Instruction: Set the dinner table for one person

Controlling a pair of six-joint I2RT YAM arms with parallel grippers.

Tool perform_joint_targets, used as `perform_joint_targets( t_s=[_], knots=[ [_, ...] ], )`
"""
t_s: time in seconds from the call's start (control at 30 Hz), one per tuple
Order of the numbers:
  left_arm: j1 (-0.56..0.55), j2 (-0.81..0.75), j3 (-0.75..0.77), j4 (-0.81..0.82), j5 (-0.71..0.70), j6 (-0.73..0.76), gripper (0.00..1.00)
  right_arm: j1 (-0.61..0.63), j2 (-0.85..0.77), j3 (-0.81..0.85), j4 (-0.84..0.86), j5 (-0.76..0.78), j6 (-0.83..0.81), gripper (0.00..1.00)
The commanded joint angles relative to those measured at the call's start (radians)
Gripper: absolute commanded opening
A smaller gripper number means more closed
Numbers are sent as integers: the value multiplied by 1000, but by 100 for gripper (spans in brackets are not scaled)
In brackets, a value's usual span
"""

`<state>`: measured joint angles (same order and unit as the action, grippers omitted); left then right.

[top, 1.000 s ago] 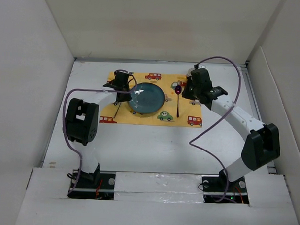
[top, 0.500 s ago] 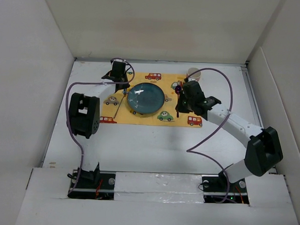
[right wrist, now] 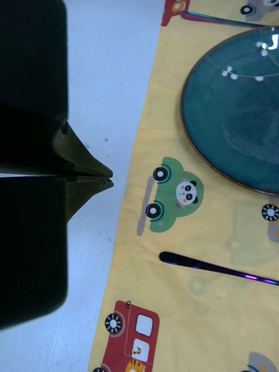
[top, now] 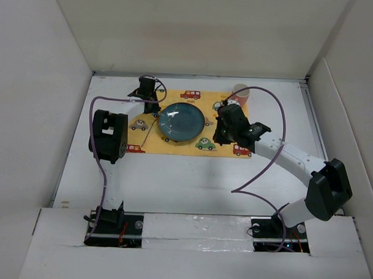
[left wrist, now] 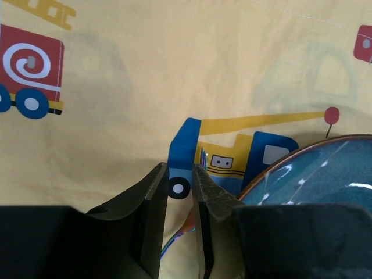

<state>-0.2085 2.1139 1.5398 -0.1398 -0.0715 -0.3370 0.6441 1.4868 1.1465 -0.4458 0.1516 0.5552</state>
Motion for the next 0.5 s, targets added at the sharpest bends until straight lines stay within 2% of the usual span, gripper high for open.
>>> perform_joint_targets(
  t_s=[0.0,0.23,0.47],
  knots=[
    [-3,-23,23,29,29,6,20,31,-5,24,-1,25,12,0],
    [-3,-78,-32,89,-10,-45,23,62,10,24,-5,28,12,0],
    [-3,-89,-63,132,25,-63,29,62,9,12,-11,25,18,0]
  ],
)
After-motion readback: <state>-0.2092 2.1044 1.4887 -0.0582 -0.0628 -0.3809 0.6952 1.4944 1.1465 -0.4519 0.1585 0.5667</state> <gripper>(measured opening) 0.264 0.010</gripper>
